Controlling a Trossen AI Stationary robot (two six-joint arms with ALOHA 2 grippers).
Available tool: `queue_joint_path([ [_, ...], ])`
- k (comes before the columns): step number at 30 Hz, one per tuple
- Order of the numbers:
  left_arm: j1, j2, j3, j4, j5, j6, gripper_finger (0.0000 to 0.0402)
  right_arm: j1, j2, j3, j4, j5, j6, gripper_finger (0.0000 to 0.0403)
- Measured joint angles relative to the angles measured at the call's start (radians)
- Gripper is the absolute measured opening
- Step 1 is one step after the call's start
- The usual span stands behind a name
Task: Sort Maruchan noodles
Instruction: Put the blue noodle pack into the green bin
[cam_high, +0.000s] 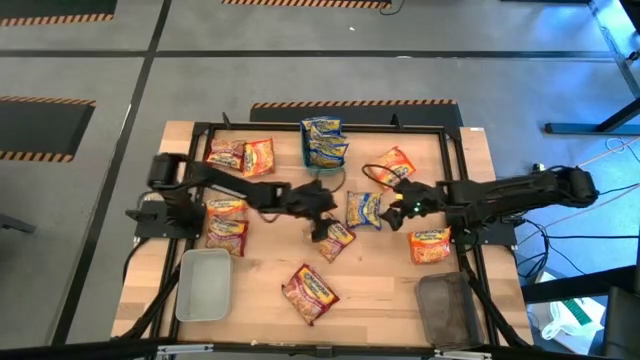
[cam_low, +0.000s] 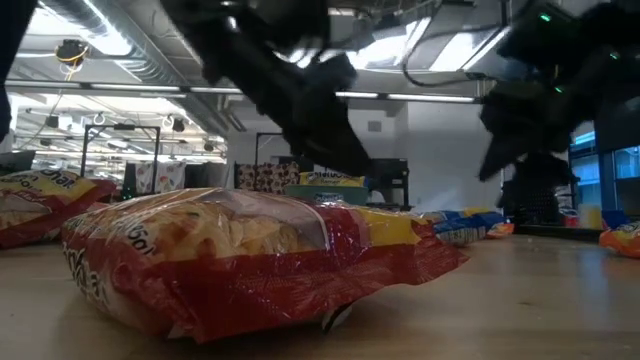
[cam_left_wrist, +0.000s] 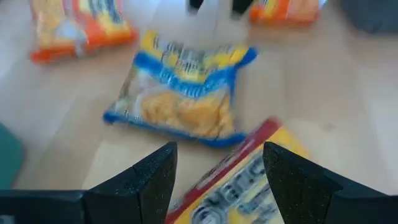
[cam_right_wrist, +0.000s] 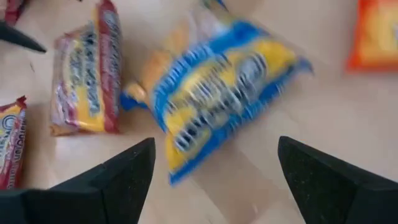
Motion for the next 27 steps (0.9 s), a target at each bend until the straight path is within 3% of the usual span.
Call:
queue_joint_path([
  [5,0.041,0.1,0.146,-0.06,-0.001,0.063,0.0232,-0.036,-0.029,-0.141,0.192,-0.024,0.143,0.0325],
  [10,0.071,0.148,0.172,-0.064,0.0,0.079,0.0232,-0.09,-0.006,-0.226,0.365,-0.048,0.211,0.0325],
  [27,0.094,0.331,0.174,0.03,0.021,0.054,0.0232,-0.131,0.244,-0.237,0.654,-0.083,0.235,0.0325],
])
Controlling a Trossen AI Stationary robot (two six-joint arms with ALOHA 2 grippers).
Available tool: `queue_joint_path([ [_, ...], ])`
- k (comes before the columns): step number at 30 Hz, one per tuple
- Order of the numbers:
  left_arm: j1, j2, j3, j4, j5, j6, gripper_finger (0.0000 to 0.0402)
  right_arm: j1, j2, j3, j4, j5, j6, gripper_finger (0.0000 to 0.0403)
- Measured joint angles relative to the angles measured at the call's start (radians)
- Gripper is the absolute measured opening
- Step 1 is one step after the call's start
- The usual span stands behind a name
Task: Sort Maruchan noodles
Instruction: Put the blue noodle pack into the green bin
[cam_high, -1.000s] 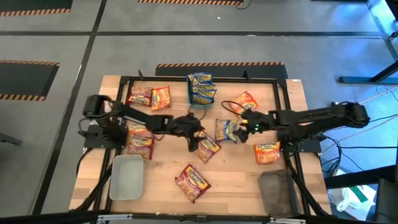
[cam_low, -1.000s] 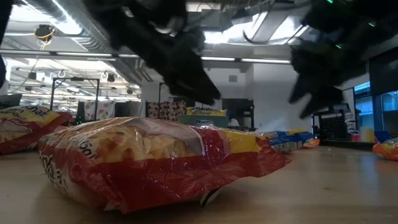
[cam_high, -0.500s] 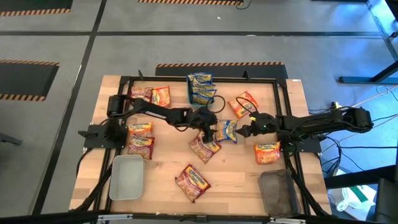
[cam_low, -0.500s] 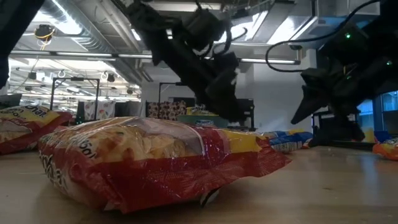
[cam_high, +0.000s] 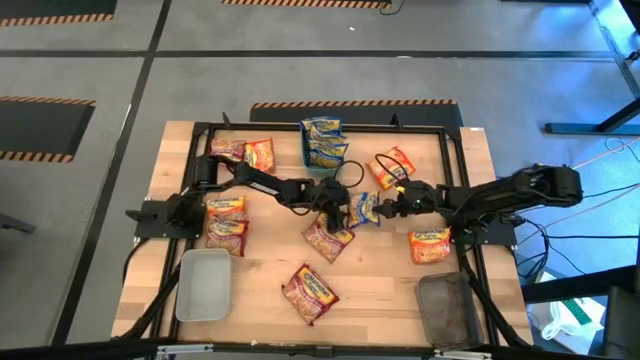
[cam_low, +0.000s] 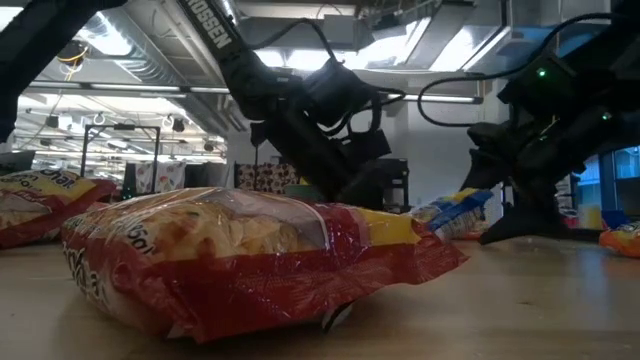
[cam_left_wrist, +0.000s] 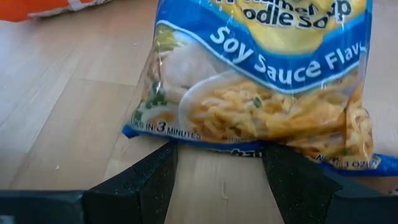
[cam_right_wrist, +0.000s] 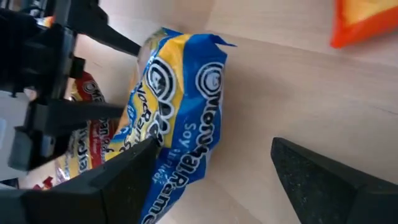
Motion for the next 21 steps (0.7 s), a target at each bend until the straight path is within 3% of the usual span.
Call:
queue_joint_path([
  [10,0.0,0.002,-0.001,0.008,0.002,-0.001,0.0232,0.001,0.108,0.014,0.163,-0.02,-0.002,0.0325],
  [15,0.0,0.003,-0.001,0.008,0.002,-0.001,0.0232,0.001,0.087,0.021,0.152,-0.064,-0.008,0.0325],
  [21,0.0,0.004,-0.002,0.008,0.002,-0.002,0.0232,0.001,0.046,0.021,0.161,-0.032,-0.002,0.0325],
])
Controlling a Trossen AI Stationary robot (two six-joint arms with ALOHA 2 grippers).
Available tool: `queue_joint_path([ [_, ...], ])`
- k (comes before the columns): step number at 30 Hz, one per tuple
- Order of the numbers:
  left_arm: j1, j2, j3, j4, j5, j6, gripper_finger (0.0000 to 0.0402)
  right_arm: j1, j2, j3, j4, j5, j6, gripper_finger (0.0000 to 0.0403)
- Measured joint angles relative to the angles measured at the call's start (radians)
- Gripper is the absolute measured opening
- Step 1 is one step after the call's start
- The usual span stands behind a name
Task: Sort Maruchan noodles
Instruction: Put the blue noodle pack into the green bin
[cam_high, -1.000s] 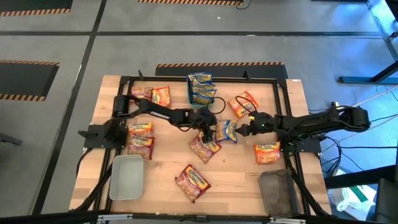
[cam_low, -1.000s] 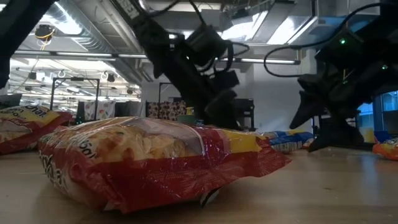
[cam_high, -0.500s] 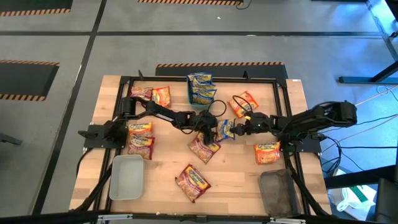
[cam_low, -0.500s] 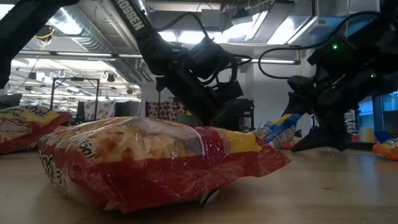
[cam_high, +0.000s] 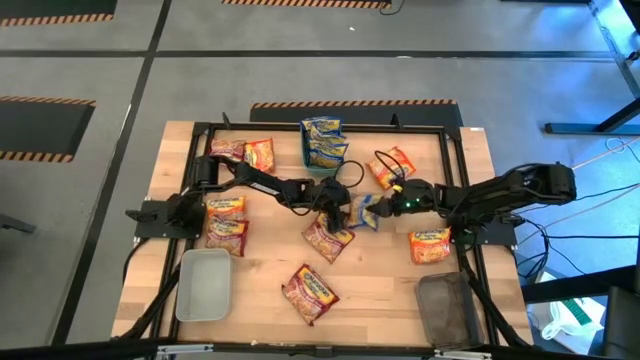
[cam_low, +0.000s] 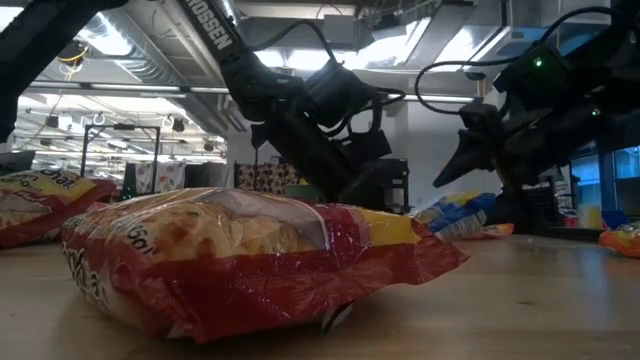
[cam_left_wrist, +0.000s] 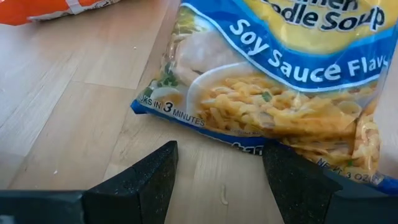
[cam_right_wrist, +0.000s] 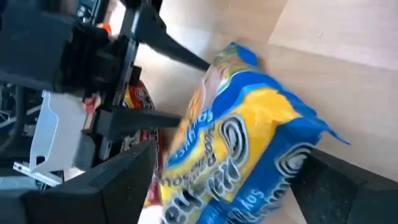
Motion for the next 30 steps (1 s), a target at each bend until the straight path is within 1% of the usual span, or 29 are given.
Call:
queue_joint_path([
  [6,0.0,0.001,-0.002,0.016,0.001,0.0,0.0232,0.0,0.021,0.0,0.002,0.013,0.039,0.0325],
  [12,0.0,0.003,-0.003,0.031,0.002,0.0,0.0232,0.014,0.078,0.002,0.03,0.017,0.055,0.0325],
  [17,0.0,0.003,-0.003,0.035,0.002,-0.002,0.0232,0.016,0.144,0.036,0.042,0.041,0.036,0.0325],
  [19,0.0,0.003,-0.003,0.036,0.002,-0.002,0.0232,0.016,0.162,0.055,0.041,0.043,0.011,0.0318],
  [21,0.0,0.003,-0.003,0.036,0.002,-0.003,0.0232,0.016,0.171,0.07,0.038,0.039,-0.013,0.0302],
  [23,0.0,0.003,-0.003,0.037,0.002,-0.003,0.0232,0.016,0.174,0.081,0.035,0.028,-0.029,0.0276],
  [30,-0.007,-0.003,0.003,0.031,0.002,-0.005,0.0232,0.013,0.174,0.087,0.022,0.04,-0.079,0.0152],
])
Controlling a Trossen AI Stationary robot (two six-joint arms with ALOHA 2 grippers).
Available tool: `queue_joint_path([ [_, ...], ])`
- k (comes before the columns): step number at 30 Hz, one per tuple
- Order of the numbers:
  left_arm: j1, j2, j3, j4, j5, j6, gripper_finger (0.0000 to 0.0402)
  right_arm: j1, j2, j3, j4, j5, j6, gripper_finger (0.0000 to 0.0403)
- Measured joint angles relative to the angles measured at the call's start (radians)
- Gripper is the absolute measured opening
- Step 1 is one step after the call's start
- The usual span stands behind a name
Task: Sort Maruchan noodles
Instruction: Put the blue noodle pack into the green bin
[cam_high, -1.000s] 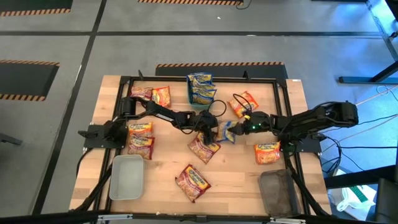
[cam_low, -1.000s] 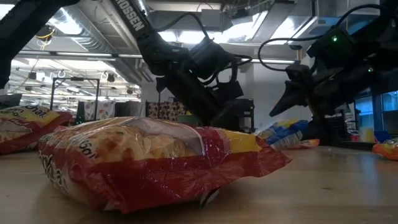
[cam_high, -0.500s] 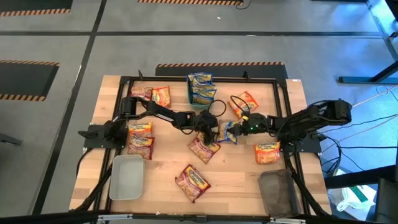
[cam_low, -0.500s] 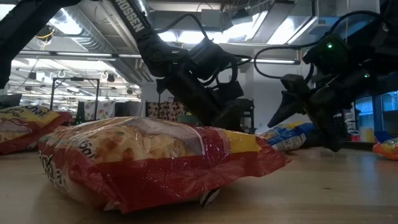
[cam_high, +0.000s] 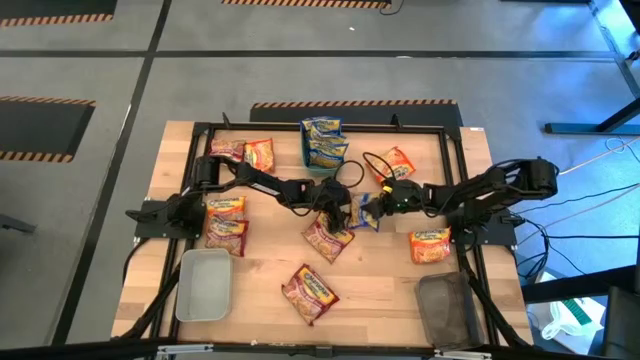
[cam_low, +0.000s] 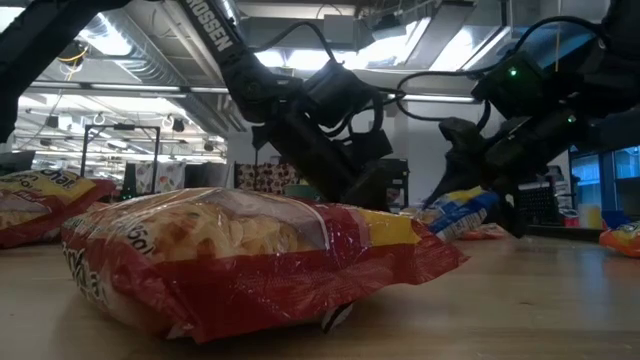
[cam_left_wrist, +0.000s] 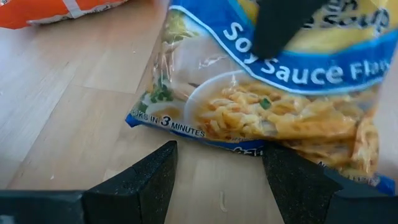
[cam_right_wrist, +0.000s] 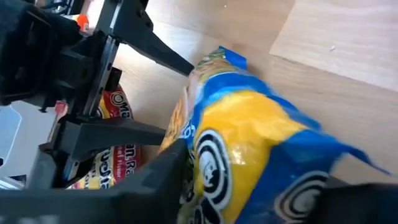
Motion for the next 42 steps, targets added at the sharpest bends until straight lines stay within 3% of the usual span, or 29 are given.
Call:
queue_joint_path([
  [4,-0.02,-0.025,-0.001,-0.026,-0.01,0.011,0.0232,0.0,-0.001,0.0,0.007,-0.001,-0.046,0.0097],
  [14,-0.072,-0.18,-0.002,-0.26,-0.01,0.05,0.0232,0.001,-0.002,0.012,-0.002,-0.004,-0.16,0.0116],
  [19,-0.112,-0.272,-0.03,-0.308,-0.009,0.05,0.0232,0.001,-0.002,0.044,-0.001,-0.038,-0.24,0.0098],
  [25,-0.142,-0.462,-0.204,-0.269,-0.024,0.026,0.0232,0.001,-0.009,0.098,-0.035,-0.063,-0.319,0.0099],
  [32,-0.171,-0.707,-0.467,-0.08,-0.03,-0.058,0.0232,0.0,-0.037,0.206,-0.201,-0.054,-0.432,0.0102],
  [42,-0.261,-0.914,-0.658,-0.041,-0.029,-0.086,0.0232,0.001,-0.069,0.505,-0.595,-0.002,-0.733,0.0108],
])
